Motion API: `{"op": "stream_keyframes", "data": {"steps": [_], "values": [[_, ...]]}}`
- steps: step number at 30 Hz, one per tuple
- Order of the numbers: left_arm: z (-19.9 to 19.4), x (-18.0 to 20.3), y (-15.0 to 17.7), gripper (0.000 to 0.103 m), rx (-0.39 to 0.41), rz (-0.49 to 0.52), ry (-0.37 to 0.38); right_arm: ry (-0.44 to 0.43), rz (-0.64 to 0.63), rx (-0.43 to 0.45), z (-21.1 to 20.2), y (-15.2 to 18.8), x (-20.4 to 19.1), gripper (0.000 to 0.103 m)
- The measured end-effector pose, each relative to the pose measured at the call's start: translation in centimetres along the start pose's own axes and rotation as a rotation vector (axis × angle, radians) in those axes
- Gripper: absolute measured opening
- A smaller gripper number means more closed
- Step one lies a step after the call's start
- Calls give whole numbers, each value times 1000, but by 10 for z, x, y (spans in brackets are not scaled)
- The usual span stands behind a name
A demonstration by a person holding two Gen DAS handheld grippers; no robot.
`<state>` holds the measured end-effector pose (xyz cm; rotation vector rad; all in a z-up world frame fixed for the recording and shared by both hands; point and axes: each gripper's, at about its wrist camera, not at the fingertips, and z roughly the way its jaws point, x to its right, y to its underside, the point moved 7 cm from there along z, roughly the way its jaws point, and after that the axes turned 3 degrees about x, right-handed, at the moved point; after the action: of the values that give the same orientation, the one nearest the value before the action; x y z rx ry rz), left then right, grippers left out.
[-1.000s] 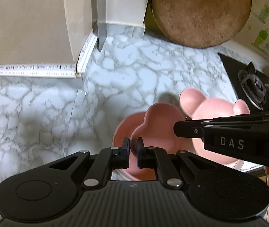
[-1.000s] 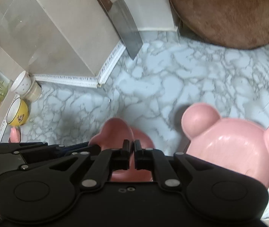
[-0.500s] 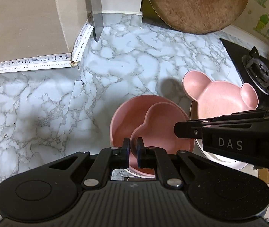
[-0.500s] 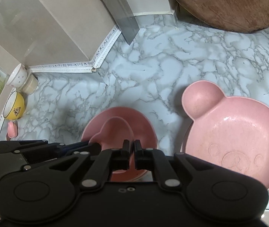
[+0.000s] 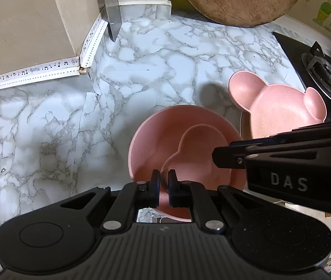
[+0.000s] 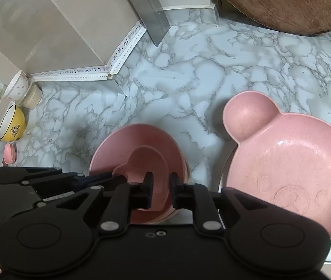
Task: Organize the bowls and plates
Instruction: 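Lift the heart dish with both grippers and lower it into the pink bowl, then open both grippers and release the heart dish in the pink bowl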
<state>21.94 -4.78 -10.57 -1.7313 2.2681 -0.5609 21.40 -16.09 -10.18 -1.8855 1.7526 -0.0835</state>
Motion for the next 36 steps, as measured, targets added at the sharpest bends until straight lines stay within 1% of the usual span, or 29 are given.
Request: {"op": "stream_keyframes", "data": {"steps": [8, 10, 12, 17, 20, 23, 25, 27, 31, 34, 36], "values": [[-2, -3, 1, 6, 4, -25, 30, -5, -50, 25, -12, -3, -4, 20], [-5, -4, 1, 6, 9, -37, 36, 1, -63, 36, -15, -3, -4, 24], [-9, -5, 2, 6, 15, -50, 48, 9, -76, 46, -19, -3, -5, 32], [-20, -7, 0, 6, 55, -48, 57, 24, -104, 73, -27, -2, -4, 34], [-30, -7, 0, 6, 83, -49, 70, 21, -109, 84, -32, -1, -3, 39], [-40, -8, 0, 6, 109, -48, 76, 15, -114, 104, -39, 0, -3, 49], [-45, -10, 0, 6, 123, -54, 83, 19, -115, 122, -45, 1, -2, 60], [-50, -11, 1, 6, 136, -56, 94, 22, -127, 144, -51, 2, -2, 68], [-55, -13, 3, 9, 154, -64, 103, 19, -136, 168, -61, 4, -4, 77], [-60, -16, 4, 10, 174, -83, 119, 15, -152, 182, -67, 6, -6, 82], [-65, -17, 5, 13, 190, -95, 131, 17, -165, 191, -71, 8, -6, 84]]}}
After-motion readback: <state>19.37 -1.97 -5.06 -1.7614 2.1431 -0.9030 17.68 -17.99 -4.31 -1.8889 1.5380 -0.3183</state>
